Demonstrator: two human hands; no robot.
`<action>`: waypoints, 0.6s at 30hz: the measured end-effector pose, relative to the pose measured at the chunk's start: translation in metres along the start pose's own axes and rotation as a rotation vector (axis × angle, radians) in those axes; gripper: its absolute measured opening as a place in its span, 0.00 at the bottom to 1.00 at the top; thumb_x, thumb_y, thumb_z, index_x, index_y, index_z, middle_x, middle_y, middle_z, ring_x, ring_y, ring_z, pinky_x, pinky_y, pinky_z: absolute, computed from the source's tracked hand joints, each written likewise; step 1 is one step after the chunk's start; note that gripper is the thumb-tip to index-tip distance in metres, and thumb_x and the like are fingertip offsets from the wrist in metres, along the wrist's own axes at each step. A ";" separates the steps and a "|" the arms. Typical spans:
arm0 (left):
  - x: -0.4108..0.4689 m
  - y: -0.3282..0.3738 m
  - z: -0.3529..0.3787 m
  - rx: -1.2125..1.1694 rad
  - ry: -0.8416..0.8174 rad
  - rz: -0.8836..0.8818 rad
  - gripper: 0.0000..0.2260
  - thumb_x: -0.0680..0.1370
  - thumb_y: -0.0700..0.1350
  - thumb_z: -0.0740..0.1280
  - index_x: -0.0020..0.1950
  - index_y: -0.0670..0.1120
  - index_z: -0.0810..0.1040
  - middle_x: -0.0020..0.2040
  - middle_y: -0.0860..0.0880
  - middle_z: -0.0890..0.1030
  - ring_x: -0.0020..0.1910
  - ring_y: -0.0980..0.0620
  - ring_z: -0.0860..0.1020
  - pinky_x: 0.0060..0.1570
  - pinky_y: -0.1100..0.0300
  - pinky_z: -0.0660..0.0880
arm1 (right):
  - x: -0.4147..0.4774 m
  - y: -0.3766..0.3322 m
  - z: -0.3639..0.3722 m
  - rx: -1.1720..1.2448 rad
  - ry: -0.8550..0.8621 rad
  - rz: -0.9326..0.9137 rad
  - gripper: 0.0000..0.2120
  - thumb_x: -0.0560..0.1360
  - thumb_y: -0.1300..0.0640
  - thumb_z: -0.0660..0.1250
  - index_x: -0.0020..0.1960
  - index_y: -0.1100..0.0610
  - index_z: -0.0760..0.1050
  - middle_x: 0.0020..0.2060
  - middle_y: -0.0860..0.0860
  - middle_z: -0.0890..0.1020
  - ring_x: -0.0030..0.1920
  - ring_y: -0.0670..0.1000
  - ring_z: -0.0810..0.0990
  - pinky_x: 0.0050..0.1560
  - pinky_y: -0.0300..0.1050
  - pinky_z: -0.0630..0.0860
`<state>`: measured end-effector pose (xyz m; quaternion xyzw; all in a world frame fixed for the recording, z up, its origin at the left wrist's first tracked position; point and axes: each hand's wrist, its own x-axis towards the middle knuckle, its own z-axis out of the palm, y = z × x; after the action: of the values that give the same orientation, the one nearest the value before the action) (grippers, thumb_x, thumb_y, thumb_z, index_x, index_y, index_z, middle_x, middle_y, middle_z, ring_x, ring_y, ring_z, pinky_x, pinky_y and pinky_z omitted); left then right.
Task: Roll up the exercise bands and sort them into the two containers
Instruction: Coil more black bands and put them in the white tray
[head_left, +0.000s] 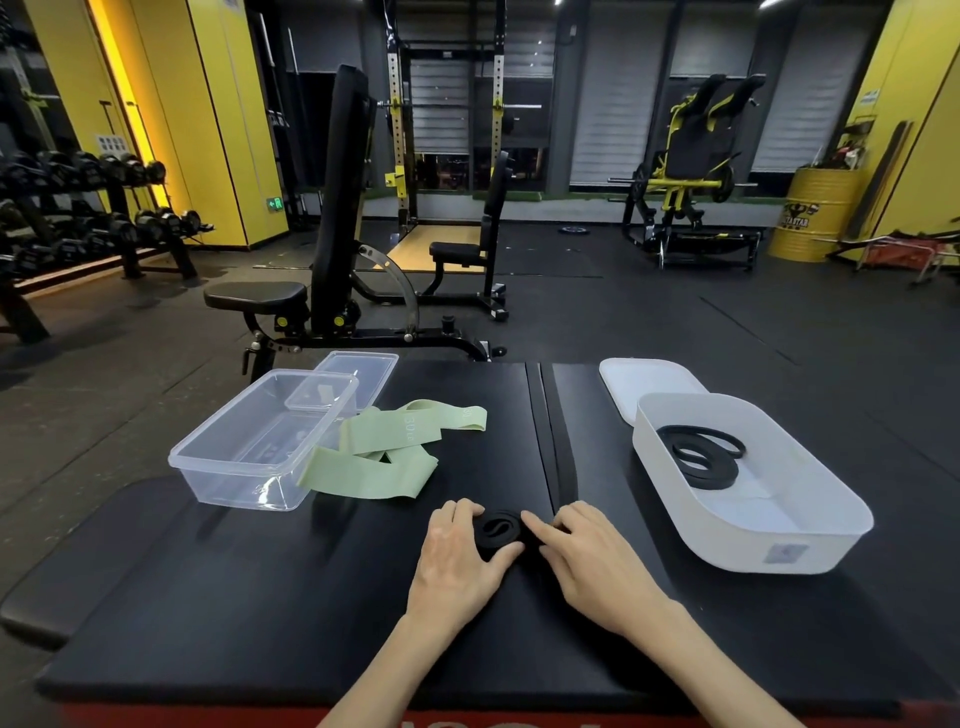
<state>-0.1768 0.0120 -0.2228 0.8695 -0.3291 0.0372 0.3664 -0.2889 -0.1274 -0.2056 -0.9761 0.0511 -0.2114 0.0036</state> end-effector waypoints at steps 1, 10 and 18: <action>-0.001 0.001 0.001 0.006 0.010 -0.006 0.23 0.70 0.61 0.70 0.57 0.50 0.70 0.53 0.56 0.71 0.56 0.57 0.68 0.53 0.69 0.63 | 0.002 0.000 0.000 -0.023 -0.008 -0.007 0.21 0.69 0.58 0.70 0.61 0.54 0.76 0.34 0.47 0.72 0.37 0.49 0.72 0.41 0.38 0.72; -0.001 0.005 0.002 0.032 0.070 -0.041 0.21 0.71 0.59 0.70 0.57 0.50 0.71 0.51 0.54 0.73 0.56 0.54 0.69 0.55 0.65 0.68 | 0.013 -0.020 0.008 -0.077 -0.011 0.024 0.08 0.64 0.56 0.70 0.41 0.53 0.73 0.32 0.46 0.73 0.35 0.49 0.72 0.35 0.41 0.73; -0.001 0.001 -0.003 0.276 -0.122 0.169 0.29 0.78 0.63 0.58 0.76 0.55 0.58 0.56 0.49 0.65 0.58 0.54 0.65 0.60 0.66 0.65 | 0.004 -0.019 0.015 -0.065 0.038 0.018 0.21 0.64 0.59 0.70 0.57 0.58 0.78 0.35 0.47 0.73 0.37 0.49 0.70 0.40 0.39 0.71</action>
<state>-0.1777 0.0141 -0.2197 0.8814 -0.4145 0.0600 0.2185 -0.2777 -0.1094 -0.2169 -0.9710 0.0666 -0.2281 -0.0273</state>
